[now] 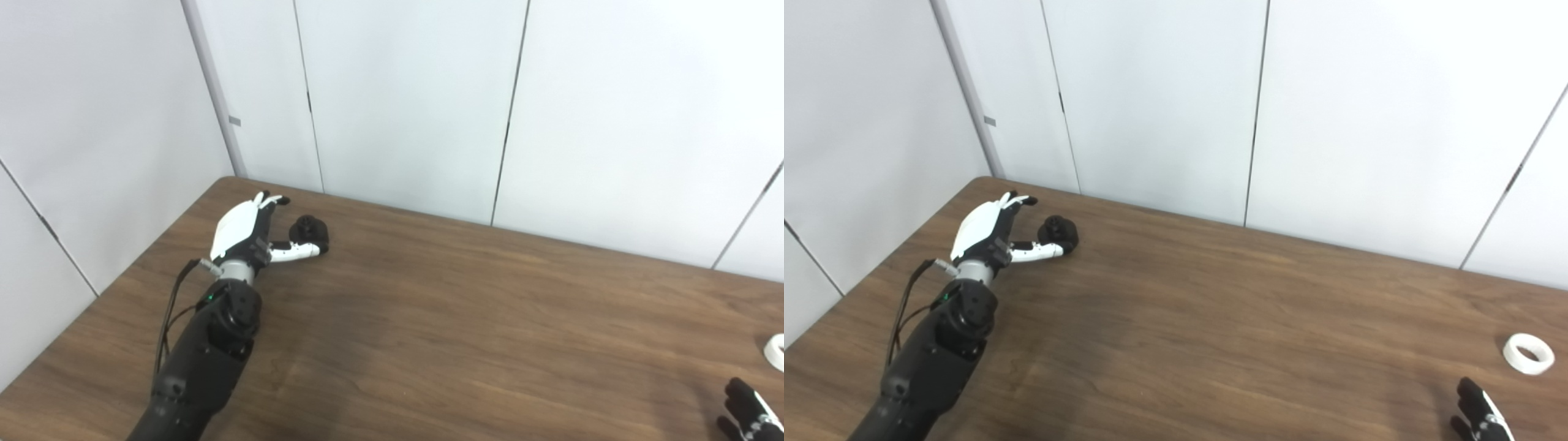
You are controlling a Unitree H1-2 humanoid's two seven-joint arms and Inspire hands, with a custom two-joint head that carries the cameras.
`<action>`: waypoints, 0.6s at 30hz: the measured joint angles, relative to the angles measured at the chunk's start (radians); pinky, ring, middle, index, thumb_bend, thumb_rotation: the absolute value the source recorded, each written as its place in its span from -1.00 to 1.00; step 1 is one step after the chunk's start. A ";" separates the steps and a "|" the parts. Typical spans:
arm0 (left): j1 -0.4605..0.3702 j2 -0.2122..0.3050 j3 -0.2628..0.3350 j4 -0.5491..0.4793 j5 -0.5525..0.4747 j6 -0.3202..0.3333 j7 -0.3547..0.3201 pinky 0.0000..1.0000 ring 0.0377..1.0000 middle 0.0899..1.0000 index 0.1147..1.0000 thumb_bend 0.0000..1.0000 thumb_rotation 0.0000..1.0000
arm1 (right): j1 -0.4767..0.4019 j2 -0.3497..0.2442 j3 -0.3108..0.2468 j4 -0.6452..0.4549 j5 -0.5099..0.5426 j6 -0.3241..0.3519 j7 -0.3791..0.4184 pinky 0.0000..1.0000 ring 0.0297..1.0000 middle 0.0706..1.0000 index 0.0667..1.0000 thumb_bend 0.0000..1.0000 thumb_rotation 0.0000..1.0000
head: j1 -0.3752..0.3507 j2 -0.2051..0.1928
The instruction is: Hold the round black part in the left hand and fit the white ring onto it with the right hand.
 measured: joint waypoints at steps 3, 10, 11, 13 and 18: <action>-0.029 0.017 -0.018 0.047 0.001 0.002 -0.008 1.00 1.00 1.00 0.70 1.00 -0.11 | 0.001 -0.001 0.005 0.001 0.021 -0.001 0.013 1.00 0.99 0.94 0.91 0.10 1.00 | -0.002 0.003; -0.090 0.032 -0.059 0.119 -0.001 0.021 -0.051 1.00 1.00 1.00 0.71 1.00 -0.09 | 0.001 -0.002 0.004 0.001 0.045 -0.001 0.024 1.00 1.00 0.95 0.92 0.10 1.00 | -0.006 0.008; -0.095 0.032 -0.067 0.130 -0.001 0.022 -0.053 1.00 1.00 1.00 0.70 1.00 -0.08 | 0.001 -0.002 0.004 0.002 0.047 -0.002 0.024 1.00 1.00 0.95 0.92 0.10 1.00 | -0.006 0.009; -0.103 0.033 -0.081 0.157 -0.001 0.022 -0.056 1.00 1.00 1.00 0.70 1.00 -0.07 | 0.000 -0.002 0.004 0.004 0.050 -0.003 0.024 1.00 0.99 0.95 0.91 0.10 1.00 | -0.006 0.009; -0.114 0.034 -0.092 0.215 -0.004 0.023 -0.058 1.00 1.00 0.99 0.67 1.00 -0.10 | 0.000 -0.002 0.003 0.005 0.051 -0.003 0.024 1.00 0.99 0.94 0.91 0.08 1.00 | -0.014 0.011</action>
